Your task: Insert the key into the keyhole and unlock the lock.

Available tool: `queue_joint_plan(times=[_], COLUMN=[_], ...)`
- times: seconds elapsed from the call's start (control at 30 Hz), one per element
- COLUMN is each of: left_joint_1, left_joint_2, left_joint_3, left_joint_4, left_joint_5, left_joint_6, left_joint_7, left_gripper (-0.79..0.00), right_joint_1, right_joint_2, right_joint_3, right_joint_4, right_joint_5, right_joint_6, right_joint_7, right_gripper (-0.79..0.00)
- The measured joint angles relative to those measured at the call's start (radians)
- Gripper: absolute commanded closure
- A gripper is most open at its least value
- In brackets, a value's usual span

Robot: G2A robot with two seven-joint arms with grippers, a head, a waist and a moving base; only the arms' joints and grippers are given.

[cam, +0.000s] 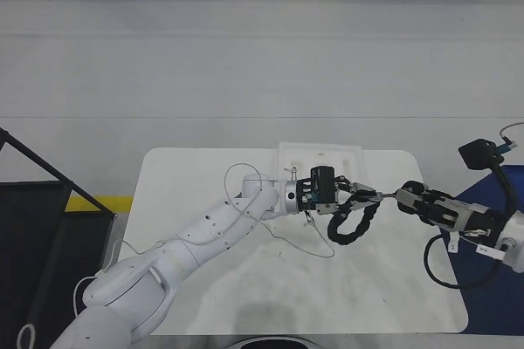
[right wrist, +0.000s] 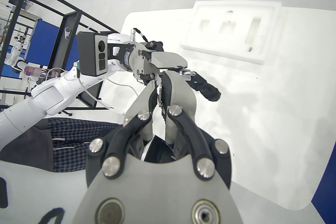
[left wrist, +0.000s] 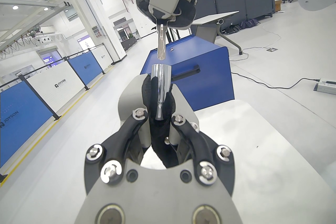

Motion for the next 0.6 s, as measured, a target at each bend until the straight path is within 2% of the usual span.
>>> queue_joint_plan(times=[0.6], left_joint_1=[0.014], left_joint_2=[-0.011], left_joint_3=[-0.039], left_joint_4=[-0.003], left_joint_5=[0.035], left_joint_6=[-0.015], left_joint_7=[-0.007], left_gripper=[0.0], right_joint_1=[0.011], right_joint_2=[0.01], right_joint_3=[-0.016], right_joint_4=[0.011], right_joint_5=[-0.019], right_joint_6=[0.018], right_joint_7=[-0.006], right_gripper=[0.0])
